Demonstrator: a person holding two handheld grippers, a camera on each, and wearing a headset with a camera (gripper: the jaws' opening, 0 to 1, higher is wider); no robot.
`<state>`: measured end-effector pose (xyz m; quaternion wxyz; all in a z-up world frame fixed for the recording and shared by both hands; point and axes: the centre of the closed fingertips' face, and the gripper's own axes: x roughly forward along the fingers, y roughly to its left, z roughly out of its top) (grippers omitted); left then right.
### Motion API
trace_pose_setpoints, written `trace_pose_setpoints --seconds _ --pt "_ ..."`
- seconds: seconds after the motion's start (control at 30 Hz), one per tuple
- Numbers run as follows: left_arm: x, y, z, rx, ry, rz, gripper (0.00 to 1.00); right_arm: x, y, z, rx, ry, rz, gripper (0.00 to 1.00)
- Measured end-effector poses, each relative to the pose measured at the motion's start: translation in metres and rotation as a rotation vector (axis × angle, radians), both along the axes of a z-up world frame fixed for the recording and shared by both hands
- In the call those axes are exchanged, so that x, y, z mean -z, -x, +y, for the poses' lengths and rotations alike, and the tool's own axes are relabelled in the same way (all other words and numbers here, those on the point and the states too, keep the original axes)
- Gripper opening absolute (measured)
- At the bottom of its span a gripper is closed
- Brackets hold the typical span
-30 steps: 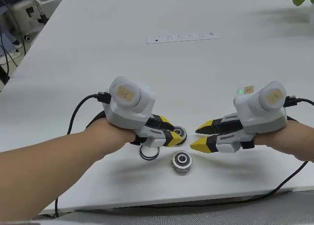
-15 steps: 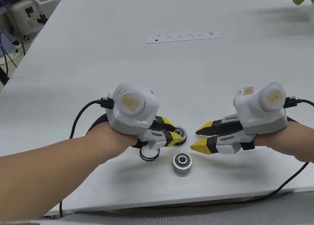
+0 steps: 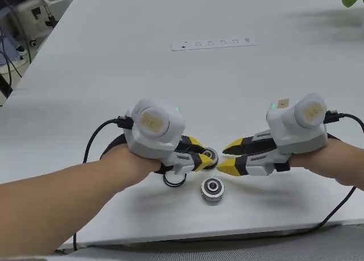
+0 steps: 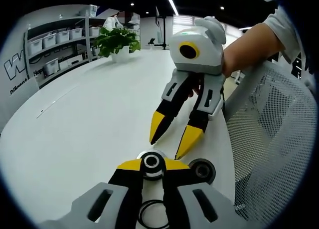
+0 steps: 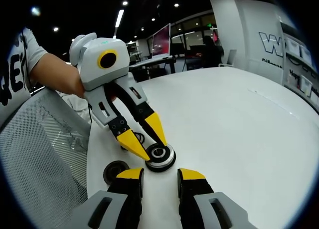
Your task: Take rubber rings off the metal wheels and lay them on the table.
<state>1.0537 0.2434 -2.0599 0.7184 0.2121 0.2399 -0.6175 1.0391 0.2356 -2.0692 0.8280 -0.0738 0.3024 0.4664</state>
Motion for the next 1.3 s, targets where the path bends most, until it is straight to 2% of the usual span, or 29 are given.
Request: trace_pose_setpoints --seconds 0.03,0.1,0.23,0.63,0.87,1.3 --pt "0.000 -0.002 0.002 -0.007 -0.014 -0.011 0.07 0.000 -0.001 0.000 -0.002 0.001 -0.002 0.25" --pt "0.004 -0.002 -0.006 -0.001 -0.005 -0.012 0.07 0.000 -0.002 0.003 -0.003 0.001 -0.002 0.25" --pt "0.000 -0.001 0.002 0.001 -0.006 -0.013 0.07 0.001 -0.004 0.005 -0.004 0.004 -0.003 0.25" --pt "0.001 0.001 0.001 0.000 -0.011 -0.018 0.07 0.007 -0.010 0.019 -0.016 0.023 -0.013 0.26" --pt "0.001 0.002 0.001 0.000 -0.011 -0.021 0.07 0.007 -0.008 0.018 -0.031 0.044 -0.037 0.25" --pt "0.001 0.002 0.001 -0.004 -0.003 -0.019 0.07 0.009 -0.005 0.011 -0.034 0.073 -0.032 0.20"
